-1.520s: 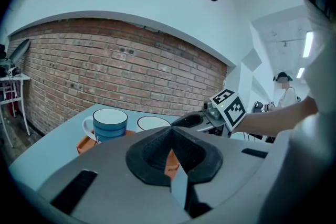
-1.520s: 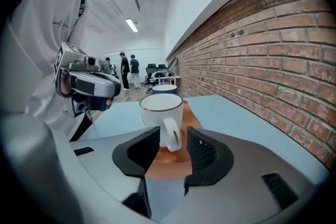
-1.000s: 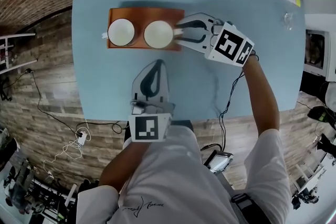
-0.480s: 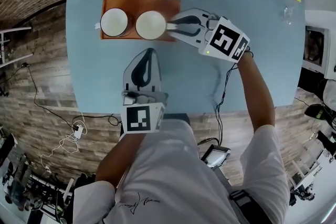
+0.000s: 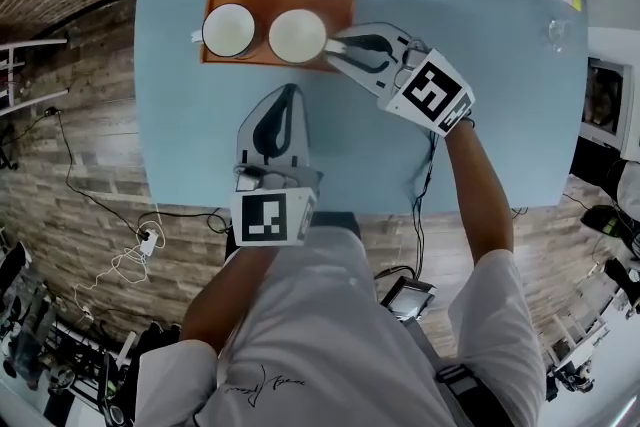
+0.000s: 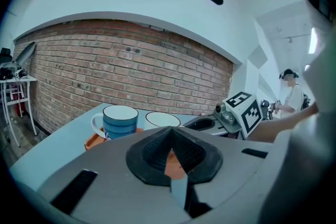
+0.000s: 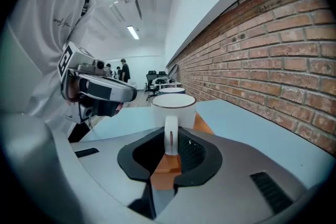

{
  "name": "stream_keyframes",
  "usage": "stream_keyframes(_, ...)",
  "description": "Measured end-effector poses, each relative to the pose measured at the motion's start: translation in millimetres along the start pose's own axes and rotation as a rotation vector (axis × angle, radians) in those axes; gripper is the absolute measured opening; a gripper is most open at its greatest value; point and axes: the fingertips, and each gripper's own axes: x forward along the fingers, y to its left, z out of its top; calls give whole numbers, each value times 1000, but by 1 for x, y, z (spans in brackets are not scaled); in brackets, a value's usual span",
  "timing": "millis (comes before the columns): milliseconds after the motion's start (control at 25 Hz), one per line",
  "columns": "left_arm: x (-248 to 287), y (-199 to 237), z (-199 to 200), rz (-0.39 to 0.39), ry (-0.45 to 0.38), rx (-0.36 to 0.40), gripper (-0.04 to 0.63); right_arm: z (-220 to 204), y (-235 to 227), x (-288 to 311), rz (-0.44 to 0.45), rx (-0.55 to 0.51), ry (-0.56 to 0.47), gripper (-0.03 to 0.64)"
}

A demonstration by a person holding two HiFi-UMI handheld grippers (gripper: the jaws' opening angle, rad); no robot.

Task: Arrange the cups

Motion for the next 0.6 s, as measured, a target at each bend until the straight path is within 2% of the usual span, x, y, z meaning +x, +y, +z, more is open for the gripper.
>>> stream_keyframes(600,-13,6,4,-71,-6,12,9,0,10,-10,-179,105,-31,64)
